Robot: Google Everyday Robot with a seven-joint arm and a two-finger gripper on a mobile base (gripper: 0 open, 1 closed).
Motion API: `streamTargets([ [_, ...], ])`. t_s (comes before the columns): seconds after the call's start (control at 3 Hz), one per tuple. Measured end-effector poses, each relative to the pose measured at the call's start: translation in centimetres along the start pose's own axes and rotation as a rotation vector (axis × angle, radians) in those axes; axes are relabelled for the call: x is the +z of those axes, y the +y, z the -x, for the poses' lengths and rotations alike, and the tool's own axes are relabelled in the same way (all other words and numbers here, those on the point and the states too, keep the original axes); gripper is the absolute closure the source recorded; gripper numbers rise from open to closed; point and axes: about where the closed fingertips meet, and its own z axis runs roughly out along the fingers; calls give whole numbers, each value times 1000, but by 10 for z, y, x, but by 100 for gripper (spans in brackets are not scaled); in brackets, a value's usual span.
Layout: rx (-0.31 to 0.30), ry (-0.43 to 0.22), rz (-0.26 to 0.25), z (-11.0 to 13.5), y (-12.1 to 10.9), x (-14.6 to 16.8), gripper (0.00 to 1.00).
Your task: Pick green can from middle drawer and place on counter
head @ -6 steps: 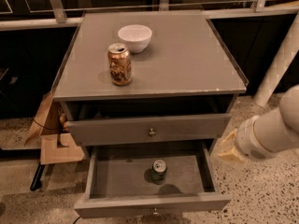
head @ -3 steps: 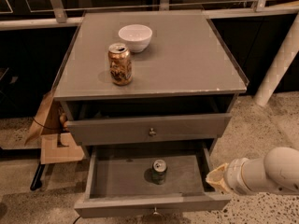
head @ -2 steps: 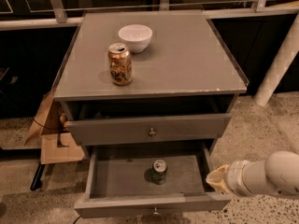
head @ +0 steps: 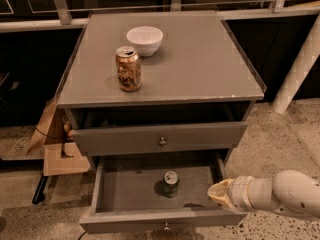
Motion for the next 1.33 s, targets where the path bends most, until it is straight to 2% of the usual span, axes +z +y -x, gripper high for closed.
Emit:
streamTargets([
  [0.67,-18,-85,83,15,12,56,35],
  [1.0,-25,-109,105,17,12,80,24],
  [1.33,-32,-122,122,17,11,100,24],
])
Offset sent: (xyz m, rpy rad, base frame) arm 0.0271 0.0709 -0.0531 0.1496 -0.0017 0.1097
